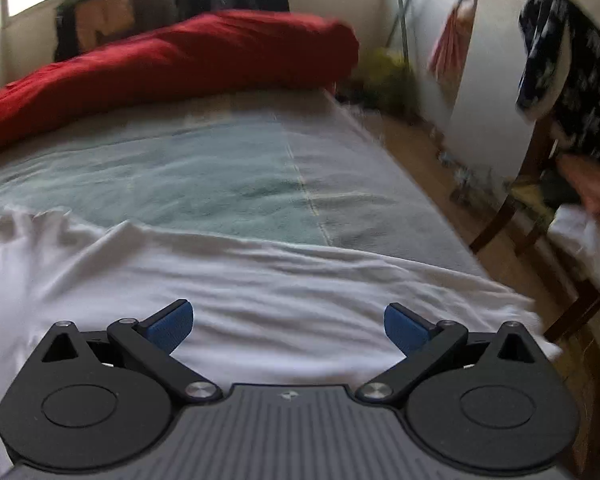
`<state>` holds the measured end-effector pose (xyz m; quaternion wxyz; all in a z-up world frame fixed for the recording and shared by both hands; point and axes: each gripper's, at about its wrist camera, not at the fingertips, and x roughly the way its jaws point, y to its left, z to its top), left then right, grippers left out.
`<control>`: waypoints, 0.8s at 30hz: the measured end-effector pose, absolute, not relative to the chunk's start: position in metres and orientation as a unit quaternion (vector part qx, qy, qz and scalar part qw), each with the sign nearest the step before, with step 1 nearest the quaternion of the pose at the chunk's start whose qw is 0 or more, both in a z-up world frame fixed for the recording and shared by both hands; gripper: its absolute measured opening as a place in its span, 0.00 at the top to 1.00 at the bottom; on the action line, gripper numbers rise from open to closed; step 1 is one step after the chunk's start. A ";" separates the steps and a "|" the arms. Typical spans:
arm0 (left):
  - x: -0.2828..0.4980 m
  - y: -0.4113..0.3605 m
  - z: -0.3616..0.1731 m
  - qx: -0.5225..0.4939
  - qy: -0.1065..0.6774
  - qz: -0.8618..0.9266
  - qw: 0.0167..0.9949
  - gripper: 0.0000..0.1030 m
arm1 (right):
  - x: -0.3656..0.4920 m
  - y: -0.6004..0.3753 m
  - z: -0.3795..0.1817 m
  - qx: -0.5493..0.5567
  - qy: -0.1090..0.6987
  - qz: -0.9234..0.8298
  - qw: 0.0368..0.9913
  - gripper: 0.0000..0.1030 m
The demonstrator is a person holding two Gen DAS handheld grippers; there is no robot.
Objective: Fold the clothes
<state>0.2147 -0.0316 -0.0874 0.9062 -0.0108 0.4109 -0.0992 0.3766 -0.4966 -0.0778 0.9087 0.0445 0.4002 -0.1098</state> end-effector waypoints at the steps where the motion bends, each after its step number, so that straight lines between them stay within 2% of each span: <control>1: 0.216 -0.033 -0.088 -0.012 0.412 -0.098 0.906 0.13 | 0.387 -0.499 -0.083 0.053 0.410 -0.112 0.904 0.00; 4: 0.216 -0.039 -0.091 0.002 0.411 -0.097 0.906 0.10 | 0.394 -0.497 -0.105 0.051 0.434 -0.105 0.893 0.00; 7: 0.216 -0.041 -0.093 0.010 0.408 -0.098 0.907 0.09 | 0.372 -0.500 -0.117 0.052 0.416 -0.094 0.903 0.00; 12: 0.219 -0.040 -0.094 0.006 0.407 -0.099 0.908 0.07 | 0.341 -0.507 -0.113 0.041 0.407 -0.079 0.909 0.00; 19: 0.219 -0.043 -0.093 0.010 0.409 -0.092 0.908 0.07 | 0.363 -0.488 -0.085 0.058 0.380 -0.059 0.921 0.00; 24: 0.218 -0.043 -0.092 0.011 0.410 -0.092 0.907 0.07 | 0.371 -0.462 -0.113 0.020 0.410 -0.028 0.911 0.00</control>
